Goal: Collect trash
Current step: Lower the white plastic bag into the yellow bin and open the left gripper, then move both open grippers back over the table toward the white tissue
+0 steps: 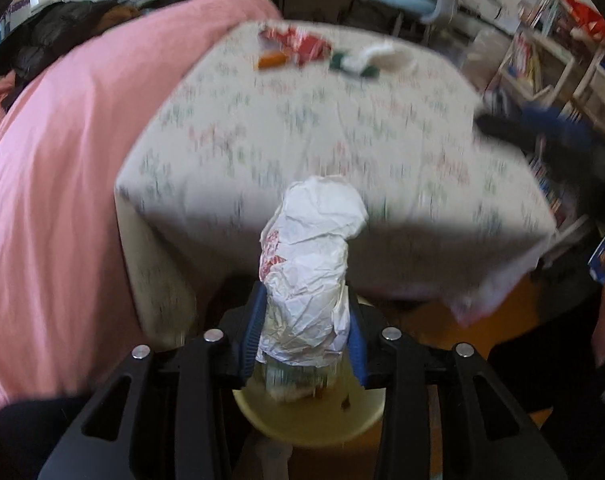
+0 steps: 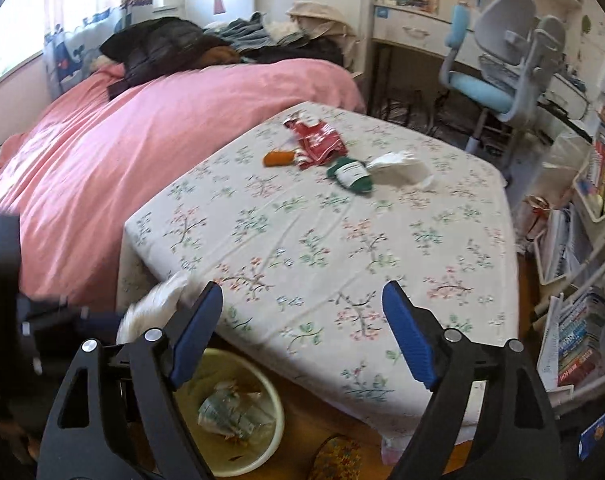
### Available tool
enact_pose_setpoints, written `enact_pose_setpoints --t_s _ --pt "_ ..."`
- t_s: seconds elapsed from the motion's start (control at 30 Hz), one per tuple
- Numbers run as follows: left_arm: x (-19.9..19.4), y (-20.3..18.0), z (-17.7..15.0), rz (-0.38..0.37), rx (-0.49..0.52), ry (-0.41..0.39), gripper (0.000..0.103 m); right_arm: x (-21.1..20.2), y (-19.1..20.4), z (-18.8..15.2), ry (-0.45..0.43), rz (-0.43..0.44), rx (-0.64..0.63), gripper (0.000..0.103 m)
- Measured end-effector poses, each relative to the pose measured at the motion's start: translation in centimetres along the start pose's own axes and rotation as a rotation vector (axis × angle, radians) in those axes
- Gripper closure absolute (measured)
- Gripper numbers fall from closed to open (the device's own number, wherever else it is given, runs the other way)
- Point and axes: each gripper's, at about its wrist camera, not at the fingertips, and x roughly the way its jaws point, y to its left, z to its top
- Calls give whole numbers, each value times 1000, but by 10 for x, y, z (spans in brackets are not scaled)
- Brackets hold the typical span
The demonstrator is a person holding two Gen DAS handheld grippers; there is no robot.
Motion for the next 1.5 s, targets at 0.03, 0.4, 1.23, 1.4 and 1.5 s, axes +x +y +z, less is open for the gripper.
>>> enact_pose_setpoints --t_s 0.03,0.4,1.23,1.4,1.5 --pt "3 0 -7 3 -12 31 62 1 -1 1 -3 -3 1 21" --pt "-5 -9 -27 31 -5 40 28 -2 -4 -1 -12 -21 32 19" --pt "-71 30 61 191 39 -407 9 27 -8 11 -121 -92 166 16" --pt "-73 44 70 200 45 -416 8 29 -10 36 -128 -95 175 16" --pt "-72 57 69 148 -12 -387 8 28 -16 58 -127 -124 140 15"
